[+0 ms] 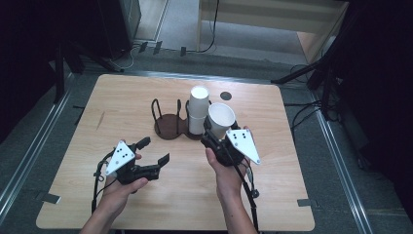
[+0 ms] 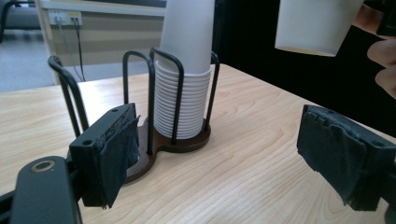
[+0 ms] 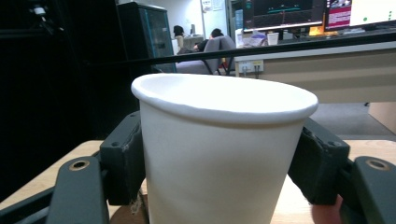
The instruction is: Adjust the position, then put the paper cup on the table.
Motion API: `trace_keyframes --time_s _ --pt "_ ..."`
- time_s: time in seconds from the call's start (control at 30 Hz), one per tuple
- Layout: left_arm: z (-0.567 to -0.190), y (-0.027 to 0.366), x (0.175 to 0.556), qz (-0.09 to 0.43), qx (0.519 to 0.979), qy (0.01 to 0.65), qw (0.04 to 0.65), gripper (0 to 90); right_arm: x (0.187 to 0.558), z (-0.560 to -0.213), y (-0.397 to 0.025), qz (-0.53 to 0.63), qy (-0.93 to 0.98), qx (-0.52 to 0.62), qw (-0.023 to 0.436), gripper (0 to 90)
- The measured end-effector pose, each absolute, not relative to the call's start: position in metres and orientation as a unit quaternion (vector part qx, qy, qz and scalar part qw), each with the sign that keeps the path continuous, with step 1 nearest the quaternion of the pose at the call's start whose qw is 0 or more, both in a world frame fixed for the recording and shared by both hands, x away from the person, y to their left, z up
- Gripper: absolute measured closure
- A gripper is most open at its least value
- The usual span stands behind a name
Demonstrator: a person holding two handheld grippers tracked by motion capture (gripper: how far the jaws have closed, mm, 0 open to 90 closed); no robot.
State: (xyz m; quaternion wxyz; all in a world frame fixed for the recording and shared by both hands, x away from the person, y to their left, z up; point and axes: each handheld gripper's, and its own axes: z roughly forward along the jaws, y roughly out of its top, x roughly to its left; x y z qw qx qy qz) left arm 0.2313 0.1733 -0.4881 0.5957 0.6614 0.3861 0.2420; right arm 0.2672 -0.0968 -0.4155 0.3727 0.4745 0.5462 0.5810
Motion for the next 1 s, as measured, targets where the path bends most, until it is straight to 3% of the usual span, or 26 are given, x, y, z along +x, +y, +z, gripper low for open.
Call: trace_keyframes --time_s 0.3,0.77,1.0 --pt "-0.492 0.187 0.225 0.259 0.662 0.392 0.584 13.9 0.272 -0.416 -0.113 0.597 0.53 0.458 0.39 29.0" --pt "-0.505 0.234 0.216 0.216 0.63 0.461 0.586 14.3 0.288 -0.42 -0.137 0.588 0.518 0.46 0.418 29.0" --pt "-0.516 0.259 0.209 0.25 0.622 0.48 0.567 14.5 0.297 -0.425 -0.146 0.58 0.519 0.462 0.425 29.0"
